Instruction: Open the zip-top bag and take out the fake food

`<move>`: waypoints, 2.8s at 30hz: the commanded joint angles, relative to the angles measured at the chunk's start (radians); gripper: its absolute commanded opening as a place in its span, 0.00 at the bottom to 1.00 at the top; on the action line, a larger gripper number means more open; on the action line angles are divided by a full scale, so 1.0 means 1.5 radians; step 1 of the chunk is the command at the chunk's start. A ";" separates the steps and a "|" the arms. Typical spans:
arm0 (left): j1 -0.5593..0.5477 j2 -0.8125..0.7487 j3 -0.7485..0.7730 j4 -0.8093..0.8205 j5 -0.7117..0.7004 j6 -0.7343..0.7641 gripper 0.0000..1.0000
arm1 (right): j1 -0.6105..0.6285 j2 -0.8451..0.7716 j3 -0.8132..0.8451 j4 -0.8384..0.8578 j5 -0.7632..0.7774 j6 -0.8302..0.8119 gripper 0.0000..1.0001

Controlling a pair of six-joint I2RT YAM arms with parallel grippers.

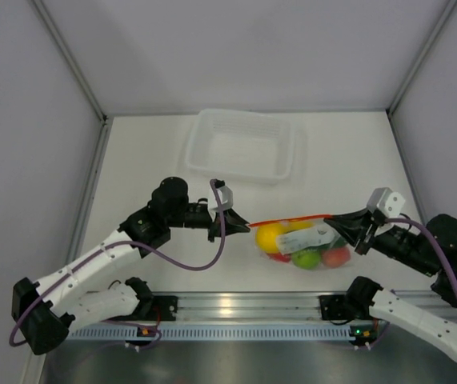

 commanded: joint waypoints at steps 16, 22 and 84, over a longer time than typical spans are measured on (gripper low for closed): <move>0.010 -0.004 -0.032 -0.027 -0.004 -0.006 0.00 | 0.009 -0.041 0.088 -0.075 0.036 -0.015 0.00; 0.010 0.030 0.011 -0.033 0.024 -0.020 0.19 | 0.010 -0.033 0.039 -0.043 -0.014 -0.007 0.00; -0.137 0.128 0.076 0.185 -0.070 -0.134 0.62 | 0.011 -0.046 -0.047 0.019 -0.080 -0.015 0.00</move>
